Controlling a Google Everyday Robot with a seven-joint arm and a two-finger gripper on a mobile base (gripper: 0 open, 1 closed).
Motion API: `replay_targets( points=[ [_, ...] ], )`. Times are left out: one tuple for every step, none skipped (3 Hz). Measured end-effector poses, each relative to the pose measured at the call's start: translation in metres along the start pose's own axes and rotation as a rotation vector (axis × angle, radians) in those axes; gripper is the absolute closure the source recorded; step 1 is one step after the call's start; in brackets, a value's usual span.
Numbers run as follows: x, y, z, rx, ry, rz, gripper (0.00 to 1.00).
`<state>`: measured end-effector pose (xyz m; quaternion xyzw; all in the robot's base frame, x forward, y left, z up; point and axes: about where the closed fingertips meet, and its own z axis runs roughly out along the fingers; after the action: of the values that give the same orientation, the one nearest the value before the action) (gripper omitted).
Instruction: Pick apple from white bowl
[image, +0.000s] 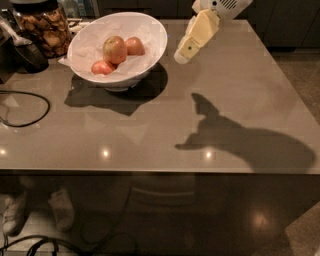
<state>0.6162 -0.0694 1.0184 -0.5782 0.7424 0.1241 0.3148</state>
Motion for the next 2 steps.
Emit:
replay_targets(
  points=[
    [-0.028,-0.012,0.026,-0.044,-0.056,-0.014,0.0],
    [-0.069,-0.028,0.045,-0.075,-0.12,-0.058,0.0]
  ],
)
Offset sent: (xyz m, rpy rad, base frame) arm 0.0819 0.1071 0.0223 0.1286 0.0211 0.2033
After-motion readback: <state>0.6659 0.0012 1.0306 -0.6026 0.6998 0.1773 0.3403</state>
